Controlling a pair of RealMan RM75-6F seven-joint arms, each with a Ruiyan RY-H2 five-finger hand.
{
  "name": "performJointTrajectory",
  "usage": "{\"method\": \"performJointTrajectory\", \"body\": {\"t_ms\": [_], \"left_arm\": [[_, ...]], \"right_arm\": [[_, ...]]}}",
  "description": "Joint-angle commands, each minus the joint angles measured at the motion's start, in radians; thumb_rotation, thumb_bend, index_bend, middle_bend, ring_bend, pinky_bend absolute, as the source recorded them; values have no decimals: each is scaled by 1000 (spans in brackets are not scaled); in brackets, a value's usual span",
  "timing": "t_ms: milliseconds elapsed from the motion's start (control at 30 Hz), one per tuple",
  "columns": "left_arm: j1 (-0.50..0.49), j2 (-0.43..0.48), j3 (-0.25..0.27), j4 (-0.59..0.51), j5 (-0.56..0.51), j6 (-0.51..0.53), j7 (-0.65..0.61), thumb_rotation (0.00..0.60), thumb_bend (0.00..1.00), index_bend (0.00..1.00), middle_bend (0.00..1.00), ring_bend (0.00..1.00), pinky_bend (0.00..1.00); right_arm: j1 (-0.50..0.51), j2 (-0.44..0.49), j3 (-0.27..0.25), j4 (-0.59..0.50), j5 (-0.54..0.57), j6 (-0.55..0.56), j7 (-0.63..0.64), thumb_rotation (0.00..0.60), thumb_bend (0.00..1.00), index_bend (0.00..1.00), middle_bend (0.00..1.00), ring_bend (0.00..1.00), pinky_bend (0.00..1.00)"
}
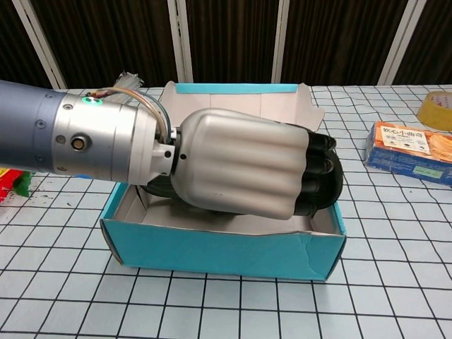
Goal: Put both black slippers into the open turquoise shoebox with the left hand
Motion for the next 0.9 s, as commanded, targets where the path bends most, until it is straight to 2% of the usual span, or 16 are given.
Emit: {"method": "performJointTrajectory", "body": {"t_ms": [33, 533, 900], "left_arm": [[5, -6, 10, 8, 5, 6, -8, 600, 509, 568, 659, 199, 186], [14, -39, 35, 26, 6, 27, -69, 600, 509, 564, 661, 198, 187], [39, -37, 35, -2, -46, 7, -74, 600, 519, 561, 662, 199, 186]], "right_arm": [[0, 0, 0, -1, 0, 0, 0, 600, 235, 100, 134, 124, 94], [-1, -2, 0, 0, 4, 0, -5, 600, 235, 100, 133, 124, 94], [-2, -4, 0, -1, 4, 2, -9, 600, 235, 100, 134, 123, 94]]}}
